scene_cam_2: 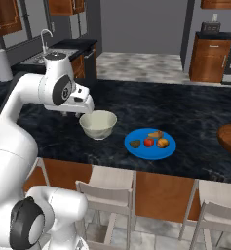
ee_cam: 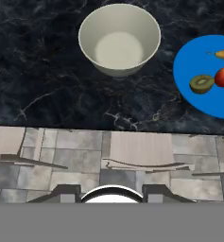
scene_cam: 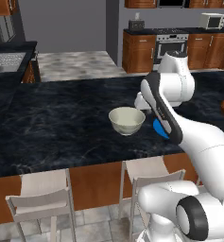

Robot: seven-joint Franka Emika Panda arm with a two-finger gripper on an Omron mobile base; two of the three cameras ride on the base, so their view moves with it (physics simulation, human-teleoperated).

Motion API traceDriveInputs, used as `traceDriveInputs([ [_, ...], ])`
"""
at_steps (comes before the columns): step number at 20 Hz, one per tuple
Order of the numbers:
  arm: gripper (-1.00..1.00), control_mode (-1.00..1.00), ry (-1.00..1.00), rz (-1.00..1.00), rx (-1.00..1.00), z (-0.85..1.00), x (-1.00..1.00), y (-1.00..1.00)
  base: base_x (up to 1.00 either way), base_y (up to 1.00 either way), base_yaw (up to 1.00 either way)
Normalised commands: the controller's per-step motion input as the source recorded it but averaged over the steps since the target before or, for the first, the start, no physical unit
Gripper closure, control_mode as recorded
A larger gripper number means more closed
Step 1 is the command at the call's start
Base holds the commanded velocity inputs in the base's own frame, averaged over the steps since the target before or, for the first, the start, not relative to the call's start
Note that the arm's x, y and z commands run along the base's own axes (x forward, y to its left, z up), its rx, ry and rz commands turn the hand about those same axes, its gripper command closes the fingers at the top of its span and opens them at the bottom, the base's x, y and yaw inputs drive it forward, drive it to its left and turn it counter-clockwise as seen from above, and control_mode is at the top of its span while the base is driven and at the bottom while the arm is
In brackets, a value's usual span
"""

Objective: Take the fruits from the plate on the dining counter and place two fruits in each bowl.

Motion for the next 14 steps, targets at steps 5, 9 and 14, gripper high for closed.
traceDriveInputs([
  [5,-1.0,-1.0,0.02,-0.06,0.0,-0.15,0.12,-0.05,0.0,0.0,0.0],
  [9,-1.0,-1.0,-0.11,-0.09,0.05,-0.14,0.0,-0.45,0.0,0.0,0.0],
  [14,-1.0,-1.0,-0.11,-0.08,0.17,0.0,0.0,-1.0,0.0,0.0,0.0],
])
